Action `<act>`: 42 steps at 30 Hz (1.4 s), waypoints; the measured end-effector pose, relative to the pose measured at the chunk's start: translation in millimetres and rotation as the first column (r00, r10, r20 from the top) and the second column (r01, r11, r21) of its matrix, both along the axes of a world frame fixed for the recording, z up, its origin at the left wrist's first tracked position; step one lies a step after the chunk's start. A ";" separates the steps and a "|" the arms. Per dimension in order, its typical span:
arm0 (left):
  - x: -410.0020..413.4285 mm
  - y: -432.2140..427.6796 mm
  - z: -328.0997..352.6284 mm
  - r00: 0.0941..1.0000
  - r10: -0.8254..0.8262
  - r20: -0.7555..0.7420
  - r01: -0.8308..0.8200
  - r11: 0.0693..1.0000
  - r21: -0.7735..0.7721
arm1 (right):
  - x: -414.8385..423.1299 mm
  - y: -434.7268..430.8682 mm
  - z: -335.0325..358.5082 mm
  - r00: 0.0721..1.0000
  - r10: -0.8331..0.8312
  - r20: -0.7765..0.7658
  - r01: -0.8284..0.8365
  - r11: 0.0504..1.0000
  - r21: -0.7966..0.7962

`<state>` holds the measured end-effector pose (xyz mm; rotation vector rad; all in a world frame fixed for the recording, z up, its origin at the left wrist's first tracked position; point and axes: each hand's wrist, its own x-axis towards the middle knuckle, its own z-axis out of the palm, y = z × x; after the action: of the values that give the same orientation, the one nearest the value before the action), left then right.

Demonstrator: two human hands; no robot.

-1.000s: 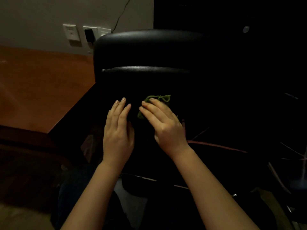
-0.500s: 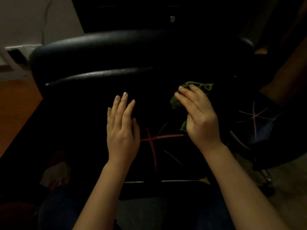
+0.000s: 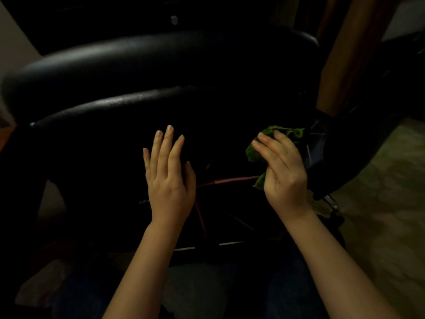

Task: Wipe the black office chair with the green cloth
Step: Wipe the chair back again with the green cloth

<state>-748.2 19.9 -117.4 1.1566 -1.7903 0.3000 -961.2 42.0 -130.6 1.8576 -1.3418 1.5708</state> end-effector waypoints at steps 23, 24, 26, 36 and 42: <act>-59.4 12.0 -26.4 0.906 -0.385 0.177 0.385 0.922 0.035 | -19.3 115.1 -111.3 0.954 -0.195 -0.227 0.239 0.953 0.188; -59.7 12.4 -26.4 0.905 -0.388 0.173 0.388 0.921 0.034 | -20.4 116.9 -111.9 0.949 -0.194 -0.247 0.245 0.950 0.195; -59.3 12.6 -26.0 0.905 -0.391 0.169 0.392 0.919 0.030 | -23.2 118.7 -110.2 0.937 -0.189 -0.293 0.254 0.945 0.205; -47.4 10.4 -21.3 0.894 -0.396 0.210 0.399 0.916 0.032 | -29.3 78.3 -58.9 0.950 -0.174 -0.260 0.204 0.975 0.093; -28.8 5.5 -20.4 0.919 -0.338 0.201 0.341 0.940 0.019 | -27.0 28.0 5.6 0.980 -0.065 -0.189 0.068 0.998 0.006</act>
<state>-777.0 25.4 -137.8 0.8039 -2.1247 0.2308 -988.2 70.0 -124.9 1.8952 -1.3171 1.3198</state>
